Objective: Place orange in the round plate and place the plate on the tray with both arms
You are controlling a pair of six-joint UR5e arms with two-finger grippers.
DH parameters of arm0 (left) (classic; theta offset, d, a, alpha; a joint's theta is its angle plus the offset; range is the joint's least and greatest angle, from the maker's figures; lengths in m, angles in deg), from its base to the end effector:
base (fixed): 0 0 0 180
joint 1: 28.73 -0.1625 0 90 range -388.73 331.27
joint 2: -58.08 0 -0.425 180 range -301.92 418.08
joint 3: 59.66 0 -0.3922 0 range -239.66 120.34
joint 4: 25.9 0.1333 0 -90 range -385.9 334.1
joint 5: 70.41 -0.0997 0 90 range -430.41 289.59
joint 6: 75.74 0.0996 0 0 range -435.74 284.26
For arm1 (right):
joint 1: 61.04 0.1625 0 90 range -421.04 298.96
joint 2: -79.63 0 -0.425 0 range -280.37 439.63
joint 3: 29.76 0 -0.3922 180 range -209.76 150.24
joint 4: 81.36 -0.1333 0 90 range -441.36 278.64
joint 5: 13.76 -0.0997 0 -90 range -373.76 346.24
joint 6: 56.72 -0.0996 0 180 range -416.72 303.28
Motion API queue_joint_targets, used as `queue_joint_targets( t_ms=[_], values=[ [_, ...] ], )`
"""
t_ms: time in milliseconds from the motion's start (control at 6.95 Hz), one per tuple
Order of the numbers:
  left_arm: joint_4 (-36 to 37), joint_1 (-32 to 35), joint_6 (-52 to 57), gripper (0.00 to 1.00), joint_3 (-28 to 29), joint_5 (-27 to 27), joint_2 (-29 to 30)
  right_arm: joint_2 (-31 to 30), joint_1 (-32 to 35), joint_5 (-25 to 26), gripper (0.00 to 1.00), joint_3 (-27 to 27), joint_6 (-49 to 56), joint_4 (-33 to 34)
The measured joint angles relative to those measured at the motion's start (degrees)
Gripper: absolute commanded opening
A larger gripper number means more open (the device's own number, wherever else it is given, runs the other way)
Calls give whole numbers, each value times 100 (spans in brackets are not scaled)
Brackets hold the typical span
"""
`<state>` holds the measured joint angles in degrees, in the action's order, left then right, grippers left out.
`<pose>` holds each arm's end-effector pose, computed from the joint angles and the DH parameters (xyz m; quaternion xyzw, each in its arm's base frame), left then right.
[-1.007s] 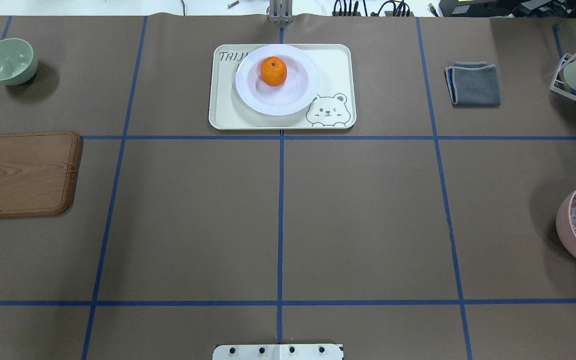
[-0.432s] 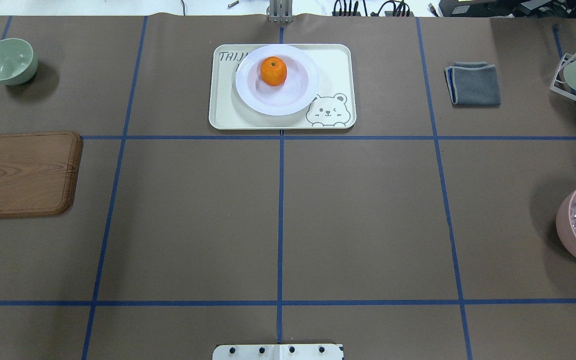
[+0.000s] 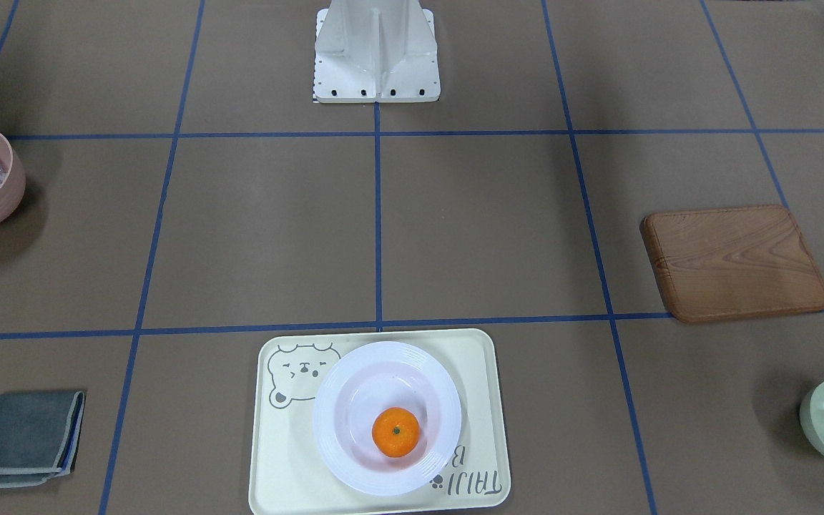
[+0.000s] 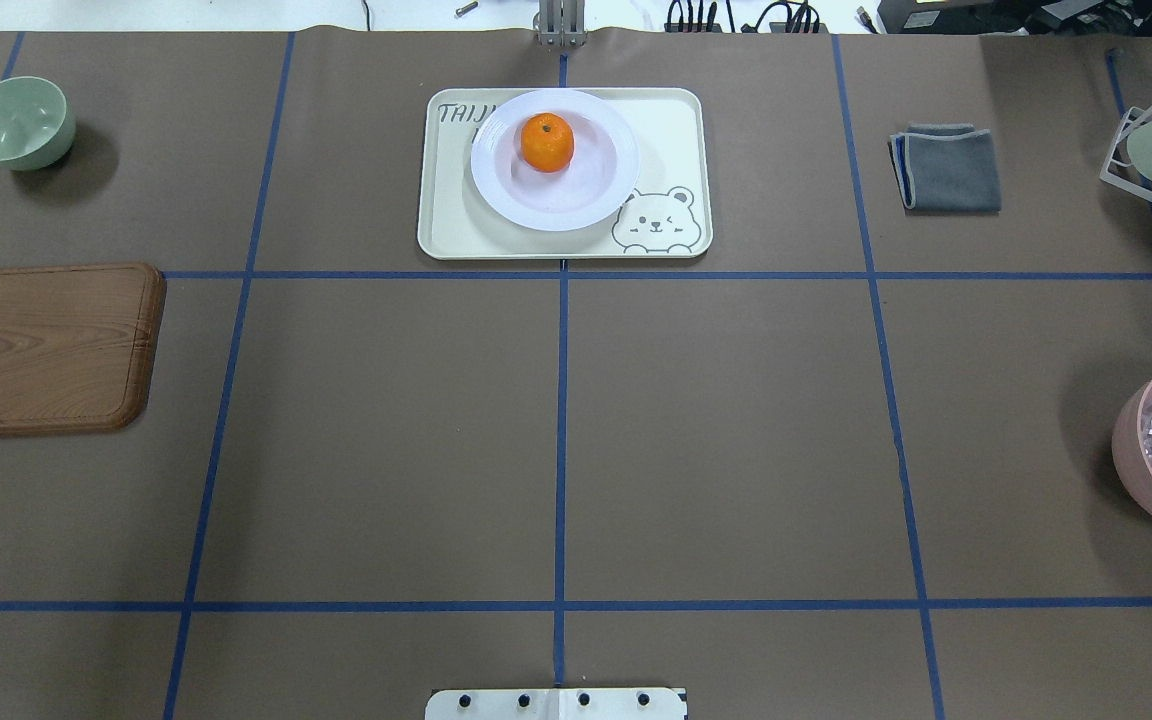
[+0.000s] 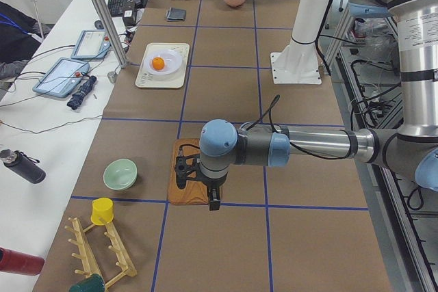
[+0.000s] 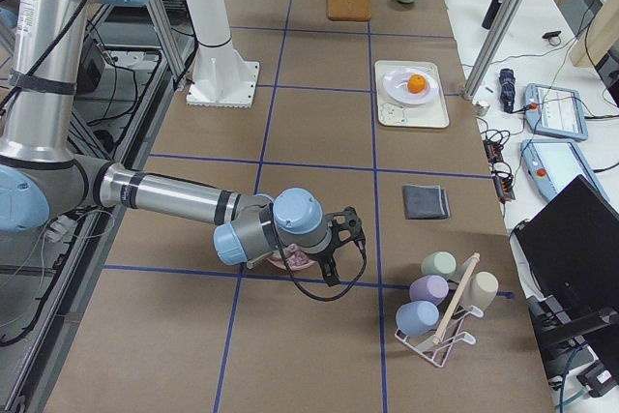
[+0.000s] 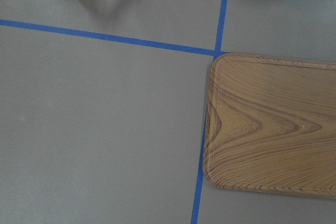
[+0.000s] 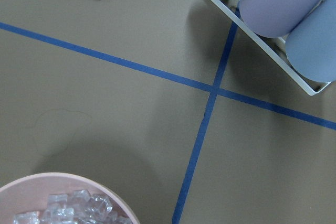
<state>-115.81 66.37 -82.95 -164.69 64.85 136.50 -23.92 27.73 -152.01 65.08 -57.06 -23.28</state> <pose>-0.0987 -0.4026 0.6194 0.0200 0.3850 -0.0877 0.9185 0.0503 -0.4070 0.6567 0.1781 -0.4029 -0.0892 0.8933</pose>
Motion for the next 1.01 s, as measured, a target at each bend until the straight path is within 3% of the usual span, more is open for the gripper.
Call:
queue_joint_targets(
  t_ms=[575, 1007],
  values=[
    [0, -6, 0, 98, 14, 0, -13, 367, 60, 174, 100, 791, -4, 1949],
    [-1, -7, 0, 98, 17, 0, -13, 378, 61, 399, 100, 814, 6, 2163]
  ],
)
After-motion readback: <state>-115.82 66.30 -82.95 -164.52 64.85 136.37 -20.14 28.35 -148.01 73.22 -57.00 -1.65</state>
